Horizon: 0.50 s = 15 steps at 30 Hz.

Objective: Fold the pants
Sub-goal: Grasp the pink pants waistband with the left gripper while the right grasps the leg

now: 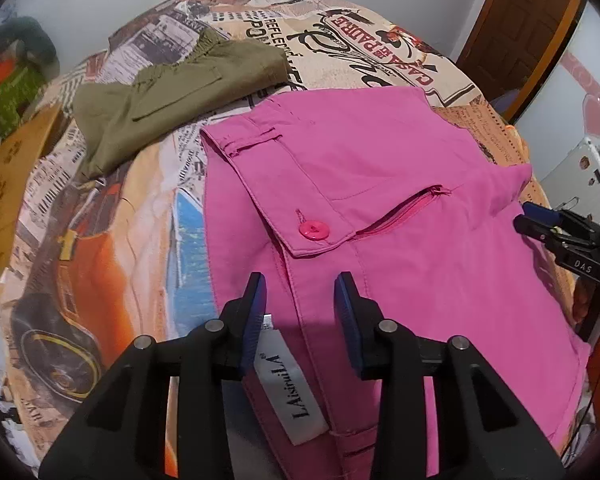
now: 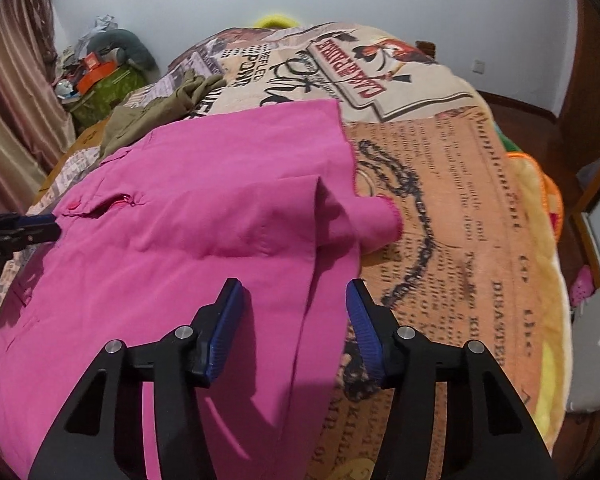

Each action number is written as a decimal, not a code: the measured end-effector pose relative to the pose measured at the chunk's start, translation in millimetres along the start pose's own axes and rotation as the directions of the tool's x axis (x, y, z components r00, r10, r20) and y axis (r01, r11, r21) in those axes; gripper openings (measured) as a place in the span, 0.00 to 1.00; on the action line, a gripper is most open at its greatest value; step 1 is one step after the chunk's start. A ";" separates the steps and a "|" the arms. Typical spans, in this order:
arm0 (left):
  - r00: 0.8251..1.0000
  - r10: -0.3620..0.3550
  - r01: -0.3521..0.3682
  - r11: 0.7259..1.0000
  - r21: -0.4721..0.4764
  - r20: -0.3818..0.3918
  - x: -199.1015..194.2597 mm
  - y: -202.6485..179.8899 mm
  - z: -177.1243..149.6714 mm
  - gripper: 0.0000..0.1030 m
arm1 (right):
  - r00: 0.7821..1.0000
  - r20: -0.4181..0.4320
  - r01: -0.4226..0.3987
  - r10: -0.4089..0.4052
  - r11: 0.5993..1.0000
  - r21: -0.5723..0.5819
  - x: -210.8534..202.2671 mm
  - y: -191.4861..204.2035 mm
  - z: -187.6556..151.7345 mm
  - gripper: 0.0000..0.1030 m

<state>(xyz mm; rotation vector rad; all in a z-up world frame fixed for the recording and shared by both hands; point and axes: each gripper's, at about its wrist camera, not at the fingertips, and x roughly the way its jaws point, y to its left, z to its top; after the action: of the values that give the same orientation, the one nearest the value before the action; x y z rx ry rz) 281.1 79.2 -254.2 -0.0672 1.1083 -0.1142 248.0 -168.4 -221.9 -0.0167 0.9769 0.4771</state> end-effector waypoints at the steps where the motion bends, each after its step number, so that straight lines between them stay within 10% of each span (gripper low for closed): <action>1: 1.000 -0.004 0.004 1.000 -0.003 -0.004 0.8 0.0 -0.1 0.36 | 1.000 -0.002 -0.013 0.013 1.000 0.001 1.4 -0.1 0.8 0.45; 11: 0.999 -0.041 0.039 0.999 -0.038 -0.033 3.3 -1.3 2.2 0.30 | 0.999 -0.016 -0.031 0.031 1.000 0.003 11.9 2.7 6.5 0.20; 15: 0.999 -0.027 0.026 0.999 -0.033 -0.035 0.8 -2.5 5.0 0.10 | 0.999 -0.005 -0.038 0.038 0.999 0.008 8.7 3.3 6.6 0.09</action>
<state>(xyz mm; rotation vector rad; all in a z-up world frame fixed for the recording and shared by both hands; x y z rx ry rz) 285.8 76.7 -252.4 -0.1094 1.1446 -0.1212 256.0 -160.7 -224.5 0.0080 0.9858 0.5082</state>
